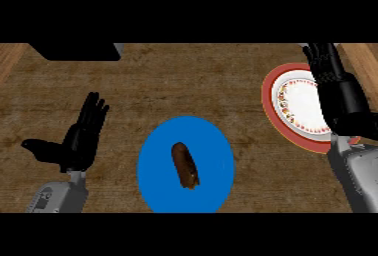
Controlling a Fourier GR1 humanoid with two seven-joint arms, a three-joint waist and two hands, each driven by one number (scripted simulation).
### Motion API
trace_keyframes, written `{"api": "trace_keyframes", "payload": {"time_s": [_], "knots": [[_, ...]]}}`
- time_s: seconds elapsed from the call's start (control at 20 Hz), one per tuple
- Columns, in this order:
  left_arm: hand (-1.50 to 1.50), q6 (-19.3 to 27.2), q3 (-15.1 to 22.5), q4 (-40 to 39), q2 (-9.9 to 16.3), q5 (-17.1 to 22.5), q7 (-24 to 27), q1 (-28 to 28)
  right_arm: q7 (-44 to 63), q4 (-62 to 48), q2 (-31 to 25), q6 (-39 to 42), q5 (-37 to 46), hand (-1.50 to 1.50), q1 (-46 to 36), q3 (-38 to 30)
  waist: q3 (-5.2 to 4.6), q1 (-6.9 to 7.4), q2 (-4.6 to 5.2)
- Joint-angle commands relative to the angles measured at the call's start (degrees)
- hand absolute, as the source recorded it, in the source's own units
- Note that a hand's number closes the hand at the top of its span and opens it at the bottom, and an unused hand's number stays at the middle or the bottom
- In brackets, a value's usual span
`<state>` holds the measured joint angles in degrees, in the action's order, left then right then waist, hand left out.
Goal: Pick the sweet potato from the plate and place it in the plate
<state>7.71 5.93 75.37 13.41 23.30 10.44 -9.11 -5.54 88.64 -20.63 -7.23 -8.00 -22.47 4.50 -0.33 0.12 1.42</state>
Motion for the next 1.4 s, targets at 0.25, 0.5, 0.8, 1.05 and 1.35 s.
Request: {"api": "trace_keyframes", "payload": {"time_s": [0.25,0.5,0.8,1.05,1.35], "knots": [[0.00,0.7,6.9,-7.0,3.1,-6.0,-11.5,4.3,14.8,1.0,-0.6,4.1,16.7,1.50,-20.0,18.5,-0.20,4.53,-1.30],[0.00,0.9,8.1,-5.5,0.8,-5.4,-13.2,4.5,23.7,-0.8,3.8,-11.5,40.8,-1.50,-20.1,24.7,0.20,1.13,-1.59],[0.00,2.5,8.3,-1.9,-1.0,-7.4,-14.7,7.2,25.6,5.8,8.3,-4.8,45.0,-1.50,-15.9,27.6,0.30,-0.13,-1.55],[0.00,2.1,7.7,0.5,0.4,-6.5,-18.1,7.4,35.5,6.0,6.2,8.1,47.8,-1.50,-18.9,32.1,0.25,-0.45,-1.75],[0.00,4.1,7.5,4.4,0.7,-6.9,-21.2,7.1,51.9,6.8,10.3,28.2,45.9,-1.50,-24.7,38.3,0.22,-0.22,-2.10]]}}
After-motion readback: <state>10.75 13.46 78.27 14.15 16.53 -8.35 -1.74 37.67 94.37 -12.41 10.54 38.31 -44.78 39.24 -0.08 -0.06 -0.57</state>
